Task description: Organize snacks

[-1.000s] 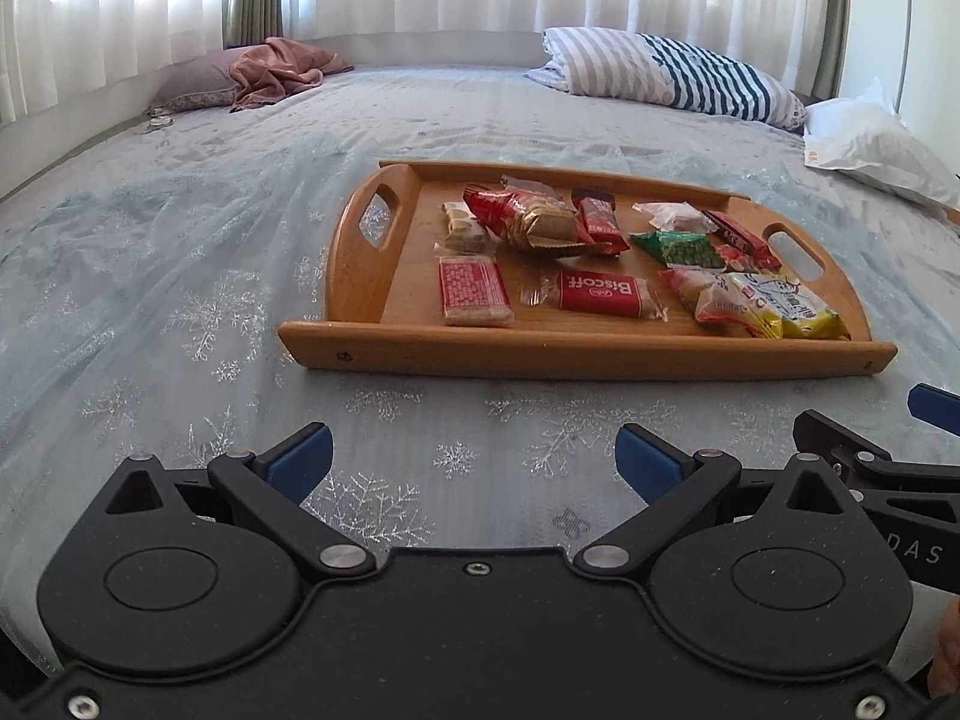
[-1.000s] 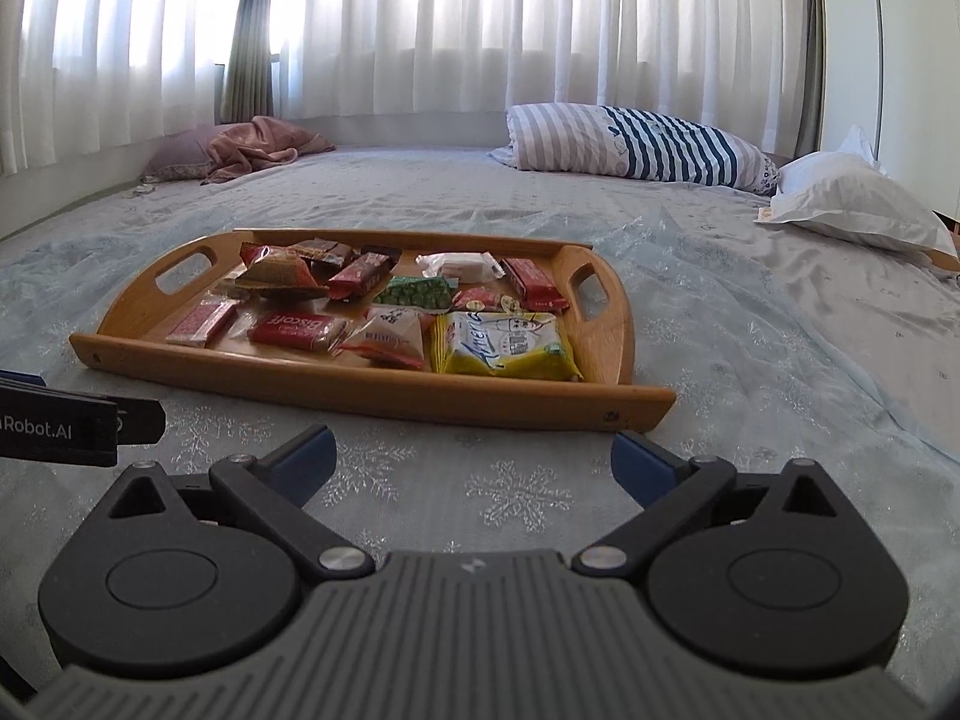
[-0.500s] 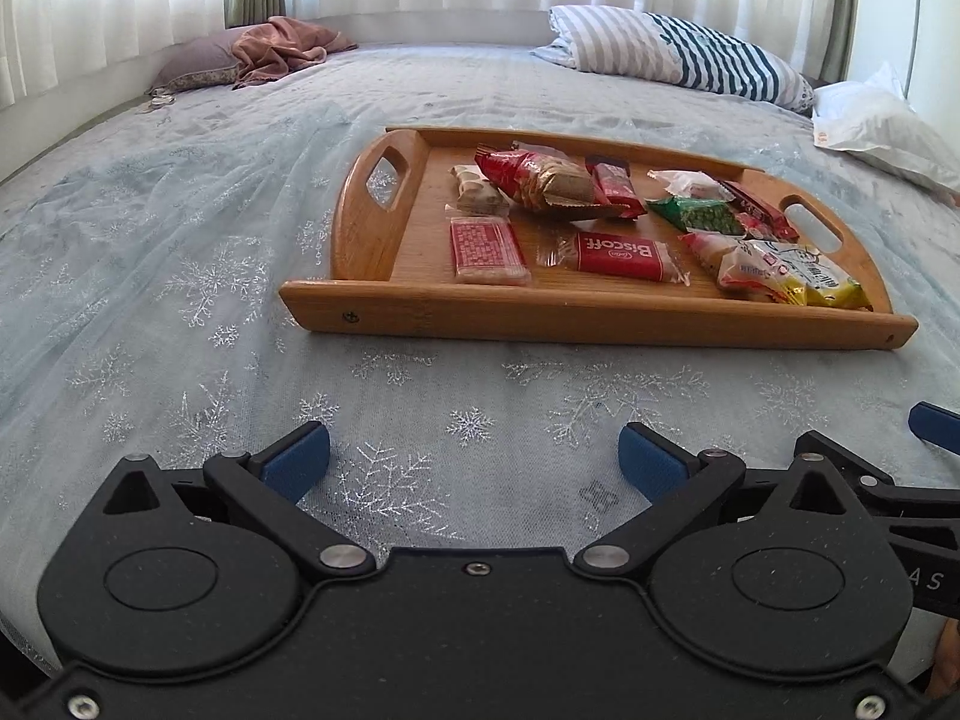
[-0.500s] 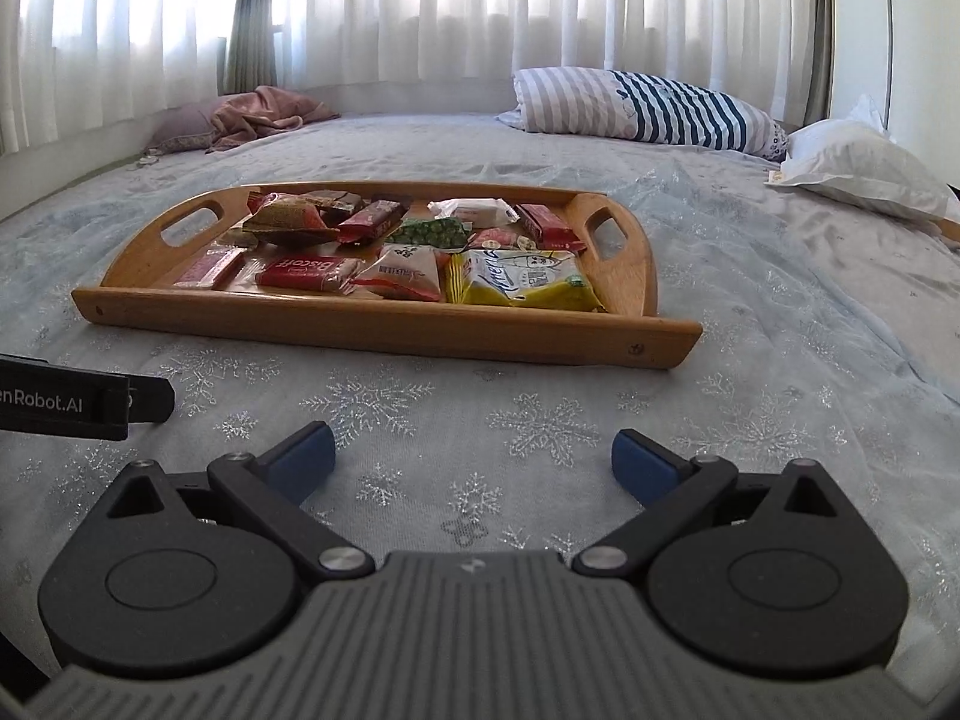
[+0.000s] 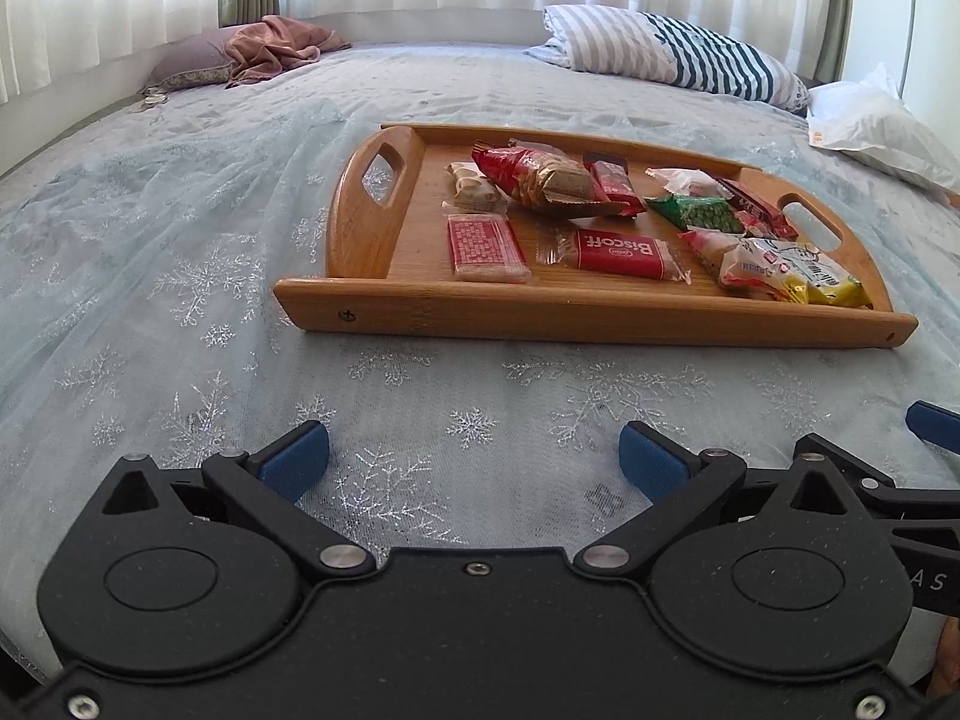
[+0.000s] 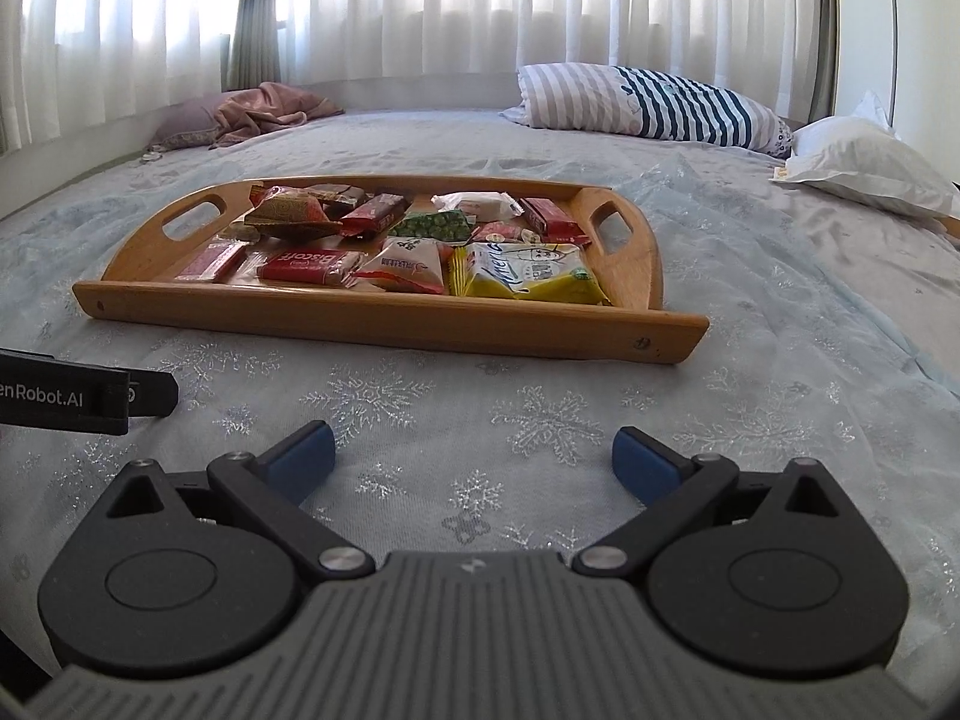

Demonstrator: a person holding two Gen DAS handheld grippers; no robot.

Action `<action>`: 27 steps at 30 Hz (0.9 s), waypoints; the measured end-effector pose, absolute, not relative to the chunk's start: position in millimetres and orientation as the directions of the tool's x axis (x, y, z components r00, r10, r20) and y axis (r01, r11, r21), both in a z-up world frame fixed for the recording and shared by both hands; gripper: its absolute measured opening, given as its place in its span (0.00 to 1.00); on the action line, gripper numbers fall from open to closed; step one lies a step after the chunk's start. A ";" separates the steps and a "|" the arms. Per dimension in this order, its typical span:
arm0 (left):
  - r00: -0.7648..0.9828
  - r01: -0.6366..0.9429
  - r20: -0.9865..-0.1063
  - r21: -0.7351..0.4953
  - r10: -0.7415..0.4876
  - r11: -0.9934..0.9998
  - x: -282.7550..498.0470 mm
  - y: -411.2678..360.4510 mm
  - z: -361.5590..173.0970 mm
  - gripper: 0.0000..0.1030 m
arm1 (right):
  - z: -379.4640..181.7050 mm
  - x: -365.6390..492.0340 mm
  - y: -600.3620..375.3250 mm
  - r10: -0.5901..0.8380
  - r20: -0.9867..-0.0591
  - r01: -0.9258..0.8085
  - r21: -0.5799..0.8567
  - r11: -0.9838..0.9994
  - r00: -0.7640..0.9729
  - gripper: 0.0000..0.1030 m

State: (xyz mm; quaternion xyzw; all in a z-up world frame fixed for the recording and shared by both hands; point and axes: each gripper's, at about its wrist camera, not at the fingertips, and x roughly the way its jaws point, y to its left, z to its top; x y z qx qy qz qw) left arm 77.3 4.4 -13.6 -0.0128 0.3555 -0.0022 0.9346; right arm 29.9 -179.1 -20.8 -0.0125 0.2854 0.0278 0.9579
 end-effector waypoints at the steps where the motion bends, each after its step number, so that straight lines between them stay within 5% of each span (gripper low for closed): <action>1: 0.747 -0.005 -0.665 -0.026 -0.013 1.000 77.5 4.1 -13.4 1.00 | -20.8 29.9 -179.1 0.046 -0.547 -0.060 -0.008 0.998 0.836 1.00; 27: 0.746 -0.010 -0.666 -0.031 -0.013 0.999 78.1 6.3 -16.7 1.00 | -20.8 29.8 -179.0 0.046 -0.548 -0.060 -0.008 0.998 0.835 1.00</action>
